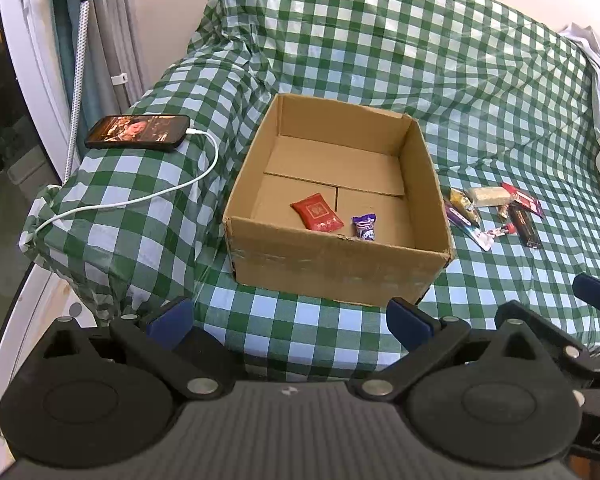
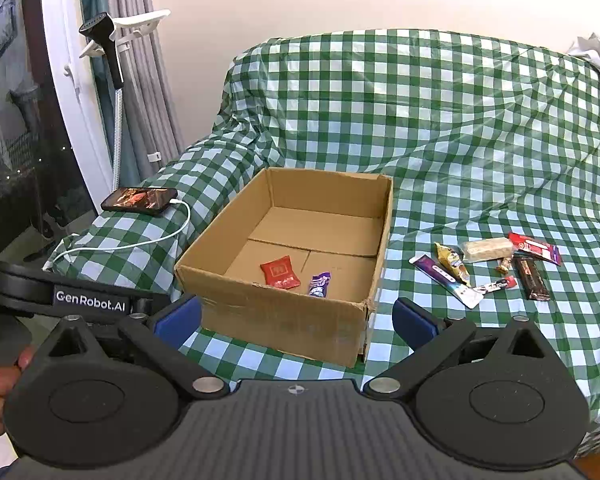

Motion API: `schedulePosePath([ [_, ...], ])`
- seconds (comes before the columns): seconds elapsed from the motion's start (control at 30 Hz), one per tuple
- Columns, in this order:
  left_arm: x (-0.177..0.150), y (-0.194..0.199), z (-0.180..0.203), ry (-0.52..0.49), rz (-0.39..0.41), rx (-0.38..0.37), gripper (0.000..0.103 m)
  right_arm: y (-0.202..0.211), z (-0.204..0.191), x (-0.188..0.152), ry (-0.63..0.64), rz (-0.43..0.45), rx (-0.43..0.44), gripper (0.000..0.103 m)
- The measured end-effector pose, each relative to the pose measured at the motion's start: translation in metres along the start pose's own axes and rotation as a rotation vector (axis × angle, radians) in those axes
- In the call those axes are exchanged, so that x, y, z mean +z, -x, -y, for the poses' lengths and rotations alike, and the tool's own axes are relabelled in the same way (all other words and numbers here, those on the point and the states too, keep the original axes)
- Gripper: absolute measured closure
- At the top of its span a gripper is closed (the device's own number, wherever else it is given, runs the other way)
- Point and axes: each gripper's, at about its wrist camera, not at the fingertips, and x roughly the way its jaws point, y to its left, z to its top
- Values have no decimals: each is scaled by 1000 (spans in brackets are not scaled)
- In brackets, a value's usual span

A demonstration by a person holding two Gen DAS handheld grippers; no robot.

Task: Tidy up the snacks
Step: 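Lift both tools away from the box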

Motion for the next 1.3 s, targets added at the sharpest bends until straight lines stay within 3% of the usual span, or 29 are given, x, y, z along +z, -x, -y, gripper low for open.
schedulePosePath([
  [1.0,-3,1,2,-4,-20,-14,0,5,7,-4,-15,-2,-6,1],
  [1.3,19,15,15,-62,0,29,0,4,19,-2,-42,16,-39,1],
])
